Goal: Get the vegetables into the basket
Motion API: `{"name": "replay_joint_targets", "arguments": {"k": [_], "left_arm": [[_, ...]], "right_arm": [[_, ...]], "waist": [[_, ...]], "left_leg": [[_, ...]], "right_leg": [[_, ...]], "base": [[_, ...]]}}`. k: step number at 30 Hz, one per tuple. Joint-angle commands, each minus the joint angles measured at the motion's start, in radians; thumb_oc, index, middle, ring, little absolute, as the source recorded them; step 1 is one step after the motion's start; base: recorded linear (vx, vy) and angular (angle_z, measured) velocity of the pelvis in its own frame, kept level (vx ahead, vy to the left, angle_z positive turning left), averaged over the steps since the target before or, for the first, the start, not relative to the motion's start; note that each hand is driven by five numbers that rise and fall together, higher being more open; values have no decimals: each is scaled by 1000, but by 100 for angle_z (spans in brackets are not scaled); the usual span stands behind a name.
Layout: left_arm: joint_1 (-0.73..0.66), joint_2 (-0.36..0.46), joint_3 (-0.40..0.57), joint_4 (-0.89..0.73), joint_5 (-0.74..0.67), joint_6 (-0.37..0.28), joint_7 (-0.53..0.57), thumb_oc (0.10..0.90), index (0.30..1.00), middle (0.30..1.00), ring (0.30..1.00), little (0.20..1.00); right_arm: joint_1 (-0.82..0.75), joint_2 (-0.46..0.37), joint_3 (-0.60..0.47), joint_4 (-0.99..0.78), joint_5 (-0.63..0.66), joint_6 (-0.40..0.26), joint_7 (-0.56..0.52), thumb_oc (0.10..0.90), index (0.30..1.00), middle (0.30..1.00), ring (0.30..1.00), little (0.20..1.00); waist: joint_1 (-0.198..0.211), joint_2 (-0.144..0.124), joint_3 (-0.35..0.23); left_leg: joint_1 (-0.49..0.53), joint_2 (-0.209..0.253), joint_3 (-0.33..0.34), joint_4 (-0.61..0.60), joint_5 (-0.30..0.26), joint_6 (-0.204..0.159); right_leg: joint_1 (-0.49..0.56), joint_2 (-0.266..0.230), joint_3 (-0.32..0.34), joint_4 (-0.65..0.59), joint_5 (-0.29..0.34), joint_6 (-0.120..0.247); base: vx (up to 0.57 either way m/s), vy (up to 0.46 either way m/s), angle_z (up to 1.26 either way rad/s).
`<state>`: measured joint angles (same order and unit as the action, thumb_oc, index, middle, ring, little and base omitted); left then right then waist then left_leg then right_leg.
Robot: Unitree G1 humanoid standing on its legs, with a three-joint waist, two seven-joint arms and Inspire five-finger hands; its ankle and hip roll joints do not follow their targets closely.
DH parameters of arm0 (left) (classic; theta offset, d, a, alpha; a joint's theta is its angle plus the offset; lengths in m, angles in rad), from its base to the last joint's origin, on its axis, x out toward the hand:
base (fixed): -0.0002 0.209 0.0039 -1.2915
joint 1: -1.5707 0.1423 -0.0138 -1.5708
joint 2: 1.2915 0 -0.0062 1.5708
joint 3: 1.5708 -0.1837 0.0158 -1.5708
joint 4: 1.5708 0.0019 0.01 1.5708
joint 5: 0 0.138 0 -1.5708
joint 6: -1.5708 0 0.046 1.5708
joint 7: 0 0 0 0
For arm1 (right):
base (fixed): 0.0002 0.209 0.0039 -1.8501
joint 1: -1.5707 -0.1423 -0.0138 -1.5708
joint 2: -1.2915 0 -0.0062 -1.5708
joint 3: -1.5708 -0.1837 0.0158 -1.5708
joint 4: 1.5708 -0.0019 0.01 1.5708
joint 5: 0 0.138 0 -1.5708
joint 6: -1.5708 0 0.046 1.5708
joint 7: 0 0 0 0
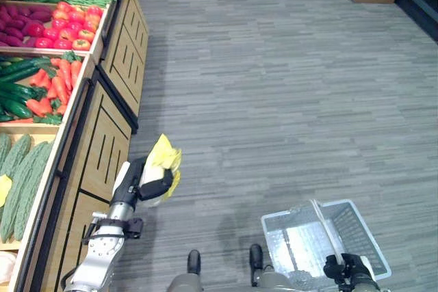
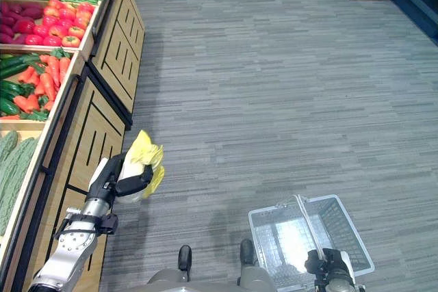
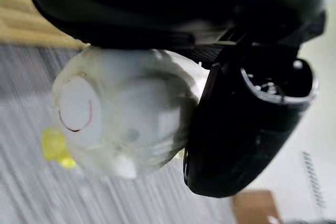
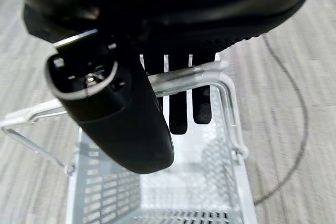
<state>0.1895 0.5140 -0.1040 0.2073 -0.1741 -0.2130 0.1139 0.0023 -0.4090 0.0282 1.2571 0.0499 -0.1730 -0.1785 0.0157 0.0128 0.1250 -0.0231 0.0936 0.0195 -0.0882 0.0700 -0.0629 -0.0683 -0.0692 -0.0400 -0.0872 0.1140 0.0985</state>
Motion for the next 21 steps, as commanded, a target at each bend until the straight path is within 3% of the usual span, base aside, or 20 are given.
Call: {"name": "replay_joint_targets", "arguments": {"k": [1,12,21], "left_arm": [[-99,21,11,-111,26,-104,9,400,300,300,300,300],[-182,90,-111,-161,44,-123,-23,400,300,300,300,300],[-311,185,-215,-288,45,-151,-49,400,300,300,300,300]], "right_arm": [[-32,-172,38,-25,-82,-44,-81,400,300,300,300,300],[-283,-369,241,-150,-227,-53,-59,400,300,300,300,300],[-513,-370,423,-219,-276,-57,-48,400,300,300,300,300]], "waist": [[1,-44,-52],[17,-50,-88],[17,-52,-96]], "left_leg": [[-38,70,9,1,36,-85],[-18,69,27,1,19,-86],[-4,70,47,1,11,-87]], "right_leg": [[50,-67,2,25,-56,74],[68,-78,8,3,-39,82],[68,-83,24,1,-31,87]], "base": [[0,0,0],[3,3,-2],[1,16,-4]]}}
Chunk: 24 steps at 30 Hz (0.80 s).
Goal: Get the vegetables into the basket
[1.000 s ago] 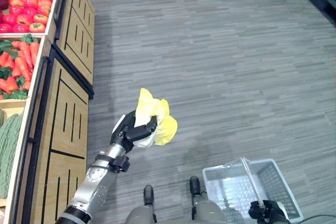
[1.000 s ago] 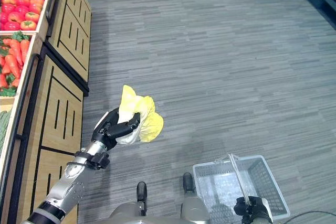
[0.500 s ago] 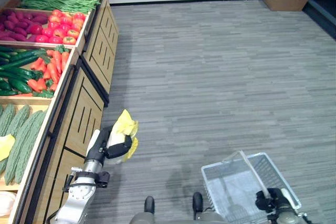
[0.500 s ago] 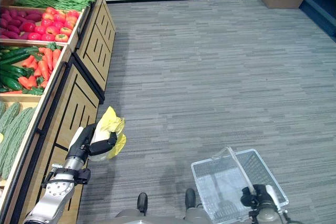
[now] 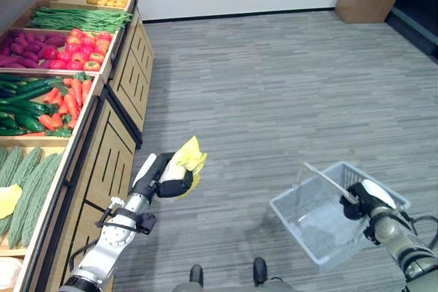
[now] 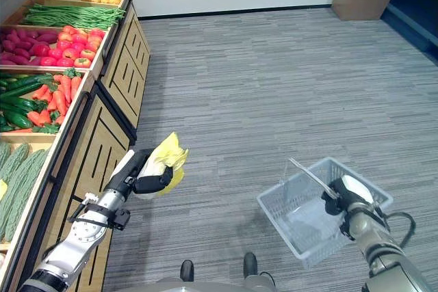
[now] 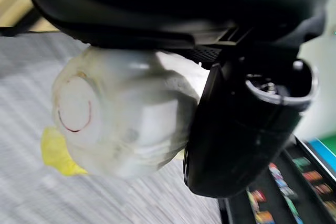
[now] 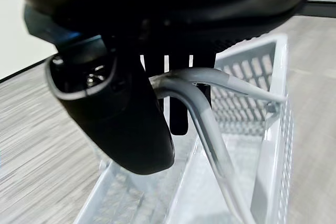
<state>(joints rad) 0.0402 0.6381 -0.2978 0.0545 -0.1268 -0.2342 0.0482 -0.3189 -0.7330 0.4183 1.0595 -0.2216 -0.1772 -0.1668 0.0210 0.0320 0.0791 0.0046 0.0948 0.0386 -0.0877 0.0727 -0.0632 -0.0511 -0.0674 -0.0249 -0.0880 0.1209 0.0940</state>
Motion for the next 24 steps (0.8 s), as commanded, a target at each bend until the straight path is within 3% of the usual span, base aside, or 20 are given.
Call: {"name": "replay_joint_targets", "arguments": {"k": [1,11,20,24], "left_arm": [[-186,74,-41,-161,-3,-135,13,400,300,300,300,300],[-308,160,-164,-264,-77,-163,-43,400,300,300,300,300],[-539,248,-350,-300,3,-199,-42,400,300,300,300,300],[-609,241,-415,-241,60,-196,-27,400,300,300,300,300]], "right_arm": [[-224,-38,45,-26,3,-52,-64,400,300,300,300,300],[-437,-8,181,2,18,-54,-55,400,300,300,300,300],[-577,71,125,-46,279,-90,-63,400,300,300,300,300],[-575,116,115,-110,361,-101,-56,400,300,300,300,300]], "waist": [[13,-70,-52],[15,-63,-47],[11,-50,-36],[0,-47,-33]], "left_leg": [[-32,69,29,0,8,-86],[-30,67,44,0,6,-87],[-31,65,55,0,3,-84],[-31,64,63,0,2,-84]], "right_leg": [[50,-85,11,2,-36,92],[43,-88,21,1,-33,96],[32,-94,28,1,-29,103],[27,-97,35,1,-27,106]], "base": [[5,13,-3],[-2,9,-3],[-4,11,-4],[-1,6,-3]]}}
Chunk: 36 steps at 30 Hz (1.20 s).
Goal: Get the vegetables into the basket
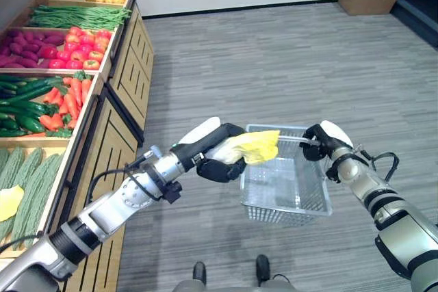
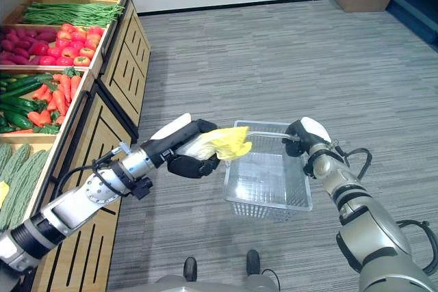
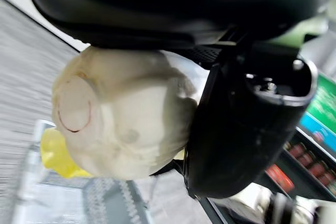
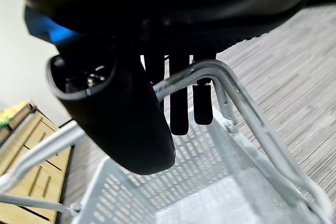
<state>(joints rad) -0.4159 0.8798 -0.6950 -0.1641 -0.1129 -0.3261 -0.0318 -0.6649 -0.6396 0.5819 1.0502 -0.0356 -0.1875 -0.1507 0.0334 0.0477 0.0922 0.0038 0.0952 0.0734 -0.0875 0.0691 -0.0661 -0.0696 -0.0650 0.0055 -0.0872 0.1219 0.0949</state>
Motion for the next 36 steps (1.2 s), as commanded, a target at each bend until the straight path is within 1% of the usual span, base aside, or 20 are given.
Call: {"name": "replay_joint_targets", "arguments": {"k": [1,2,8,12,13,15,16,17,18,21,22,24,29,30,31,33,34,35,36], "left_arm": [[-182,-4,-49,2,89,-103,63,400,300,300,300,300],[-183,-5,-52,4,90,-104,64,400,300,300,300,300],[-242,-33,-128,84,239,-109,85,400,300,300,300,300],[-262,-61,-171,134,302,-115,85,400,300,300,300,300],[-318,-70,-207,233,481,-104,131,400,300,300,300,300],[-333,-87,-214,266,515,-101,153,400,300,300,300,300],[-329,-103,-211,301,534,-95,167,400,300,300,300,300],[-330,-104,-212,302,535,-95,168,400,300,300,300,300],[-301,-138,-181,361,573,-78,197,400,300,300,300,300],[-271,-180,-148,428,617,-52,234,400,300,300,300,300],[-269,-181,-148,430,619,-53,235,400,300,300,300,300],[-230,-216,-116,501,670,-26,260,400,300,300,300,300],[-216,-248,-113,580,736,-6,289,400,300,300,300,300],[-217,-262,-115,621,759,8,300,400,300,300,300,300],[-217,-264,-115,624,761,7,303,400,300,300,300,300],[-214,-284,-111,672,777,28,311,400,300,300,300,300],[-217,-291,-115,692,793,36,315,459,382,382,382,382],[-222,-297,-125,720,819,51,315,900,1000,1000,1000,1000],[-230,-307,-133,740,833,62,315,900,1000,1000,1000,1000]], "right_arm": [[-222,27,-33,-170,190,-94,-56,400,300,300,300,300],[-220,26,-35,-172,190,-92,-56,400,300,300,300,300],[-219,42,-6,-265,191,-99,-43,400,300,300,300,300],[-225,45,10,-294,188,-103,-37,400,300,300,300,300],[-230,49,19,-340,194,-108,-31,400,300,300,300,300],[-228,49,20,-354,199,-110,-28,400,300,300,300,300],[-224,51,20,-367,202,-111,-25,400,300,300,300,300],[-223,51,20,-367,202,-111,-25,400,300,300,300,300],[-202,58,19,-403,216,-113,-5,400,300,300,300,300],[-161,73,17,-462,247,-119,18,400,300,300,300,300],[-159,72,17,-463,247,-118,18,400,300,300,300,300],[-99,85,18,-550,281,-126,55,400,300,300,300,300],[-49,108,8,-626,328,-139,83,400,300,300,300,300],[-40,113,15,-651,342,-142,94,400,300,300,300,300],[-40,112,15,-652,342,-142,95,400,300,300,300,300],[-28,116,18,-676,354,-144,103,400,300,300,300,300],[-25,114,21,-685,358,-142,108,400,300,300,300,300],[-25,114,24,-683,356,-142,108,400,300,300,300,300],[-26,115,27,-681,356,-141,107,400,300,300,300,300]], "waist": [[-20,-64,-46],[-19,-64,-46],[-34,-68,-50],[-40,-70,-52],[-47,-69,-53],[-47,-70,-52],[-47,-70,-51],[-47,-70,-51],[-48,-71,-52],[-53,-73,-53],[-54,-73,-54],[-60,-74,-55],[-66,-74,-58],[-69,-75,-58],[-68,-74,-59],[-71,-75,-59],[-71,-74,-60],[-71,-74,-60],[-71,-75,-60]], "left_leg": [[-28,64,32,0,4,-82],[-28,64,32,0,4,-82],[-19,65,42,0,-3,-81],[-12,65,47,0,-6,-81],[-9,66,49,0,-7,-84],[-9,68,48,0,-6,-85],[-9,69,48,0,-5,-85],[-9,69,48,0,-5,-85],[-8,70,47,0,-6,-86],[-6,72,48,0,-8,-86],[-5,72,48,0,-8,-86],[1,74,50,0,-10,-86],[7,76,56,0,-13,-86],[9,77,58,0,-14,-86],[9,77,58,0,-14,-86],[10,77,60,0,-14,-87],[10,77,60,0,-14,-87],[10,78,60,0,-14,-87],[9,79,61,0,-14,-87]], "right_leg": [[44,-100,4,0,-29,105],[45,-100,4,0,-29,105],[48,-101,9,0,-32,109],[52,-102,12,0,-34,108],[54,-100,13,0,-38,107],[55,-100,12,0,-39,106],[57,-100,11,0,-40,106],[57,-100,11,0,-40,106],[60,-99,10,0,-42,104],[62,-97,10,0,-44,102],[62,-97,10,0,-44,102],[66,-97,13,0,-46,102],[68,-97,15,0,-49,102],[67,-97,17,0,-49,102],[67,-97,17,0,-49,102],[68,-97,18,0,-50,102],[68,-97,18,0,-51,102],[68,-97,19,0,-51,101],[68,-97,19,0,-52,101]], "base": [[14,7,-9],[26,6,-8],[16,4,-5],[9,-4,-1],[0,0,0],[0,0,0],[0,0,0],[0,0,0],[0,0,0],[0,0,0],[0,0,0],[0,0,0],[0,0,0],[0,0,0],[0,0,0],[0,0,0],[0,0,0],[0,0,0],[0,0,0]]}}
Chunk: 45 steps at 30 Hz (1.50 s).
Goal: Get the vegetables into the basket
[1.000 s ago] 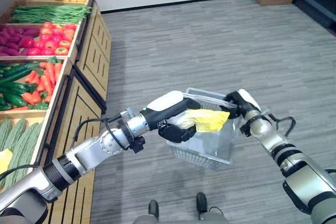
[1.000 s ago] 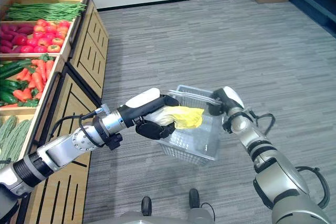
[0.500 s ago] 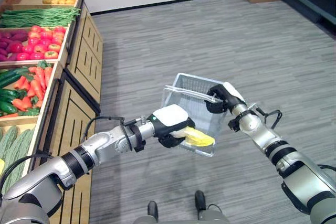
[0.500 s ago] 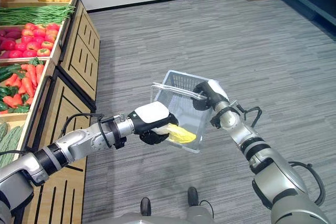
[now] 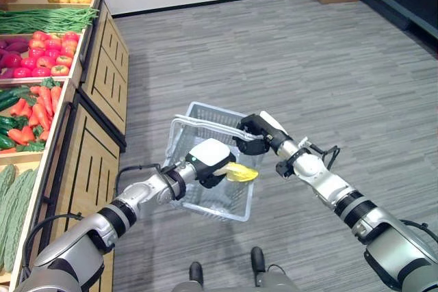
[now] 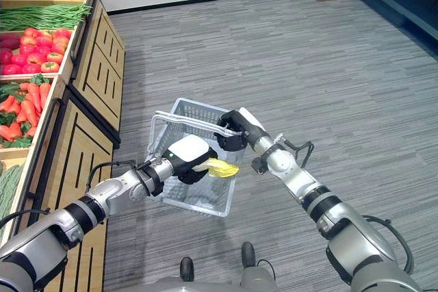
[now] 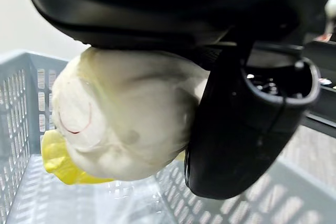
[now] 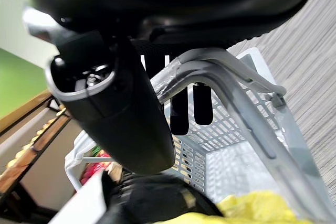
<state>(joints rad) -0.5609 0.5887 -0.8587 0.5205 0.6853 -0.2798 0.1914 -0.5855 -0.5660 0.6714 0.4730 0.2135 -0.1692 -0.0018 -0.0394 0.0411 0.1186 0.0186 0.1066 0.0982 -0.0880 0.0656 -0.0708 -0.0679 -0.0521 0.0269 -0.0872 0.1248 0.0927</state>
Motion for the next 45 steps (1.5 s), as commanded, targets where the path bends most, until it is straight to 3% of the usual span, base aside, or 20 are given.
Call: {"name": "replay_joint_targets", "arguments": {"k": [1,12,20,25,26,28,29,30,32,40,45], "left_arm": [[-86,-19,29,72,51,22,89,900,1000,1000,1000,1000],[-90,-22,50,149,142,83,113,900,1000,1000,1000,1000],[-60,21,101,-17,88,46,108,900,1000,1000,1000,1000],[25,34,191,-216,-135,-35,71,900,1000,1000,1000,1000],[66,29,219,-292,-259,-75,27,900,1000,1000,1000,1000],[136,32,258,-385,-496,-96,-49,900,1000,1000,1000,1000],[207,41,288,-453,-702,-97,-92,900,1000,1000,1000,1000],[210,44,290,-457,-706,-95,-95,900,1000,1000,1000,1000],[336,76,366,-596,-979,-100,-193,900,1000,1000,1000,1000],[522,128,487,-640,-1103,-79,-260,900,1000,1000,1000,1000],[680,67,635,-418,-1028,-50,-239,900,1000,1000,1000,1000]], "right_arm": [[-103,44,-65,-99,107,-157,-43,400,300,300,300,300],[-89,38,-90,-61,96,-150,-53,400,300,300,300,300],[-63,41,-142,21,43,-132,-86,400,300,300,300,300],[-27,48,-193,95,-11,-118,-119,400,300,300,300,300],[-17,44,-209,109,-22,-112,-121,400,300,300,300,300],[2,39,-225,136,-40,-109,-127,400,300,300,300,300],[17,33,-244,182,-54,-101,-139,400,300,300,300,300],[17,34,-243,182,-54,-102,-139,400,300,300,300,300],[47,27,-294,294,-89,-88,-162,400,300,300,300,300],[135,-2,-366,375,-126,-87,-169,400,300,300,300,300],[298,-33,-509,435,-138,-94,-189,400,300,300,300,300]], "waist": [[1,-68,-86],[7,-70,-87],[18,-72,-85],[28,-73,-82],[31,-74,-82],[33,-72,-83],[39,-70,-82],[38,-71,-83],[54,-66,-81],[68,-65,-74],[77,-65,-67]], "left_leg": [[-5,68,37,1,-11,-82],[-4,69,34,1,-10,-83],[-6,67,24,1,-9,-80],[-14,66,14,1,3,-77],[-15,65,11,1,4,-76],[-8,65,9,1,-6,-75],[-6,63,6,1,-5,-74],[-5,63,6,1,-6,-74],[-6,61,-4,1,-4,-70],[-9,60,-14,1,1,-68],[-17,58,-35,1,9,-65]], "right_leg": [[67,-109,-3,0,-54,103],[76,-108,-12,0,-58,100],[83,-108,-21,0,-62,96],[80,-109,-28,0,-52,93],[80,-109,-28,0,-51,93],[87,-110,-30,0,-60,92],[90,-111,-33,0,-59,92],[90,-111,-33,0,-59,92],[93,-110,-37,0,-59,87],[99,-106,-43,0,-63,83],[105,-106,-58,0,-65,82]], "base": [[0,0,0],[0,0,0],[2,0,1],[-13,-2,1],[0,0,0],[44,5,2],[9,4,4],[16,3,7],[10,-3,4],[-1,-1,4],[8,-8,9]]}}
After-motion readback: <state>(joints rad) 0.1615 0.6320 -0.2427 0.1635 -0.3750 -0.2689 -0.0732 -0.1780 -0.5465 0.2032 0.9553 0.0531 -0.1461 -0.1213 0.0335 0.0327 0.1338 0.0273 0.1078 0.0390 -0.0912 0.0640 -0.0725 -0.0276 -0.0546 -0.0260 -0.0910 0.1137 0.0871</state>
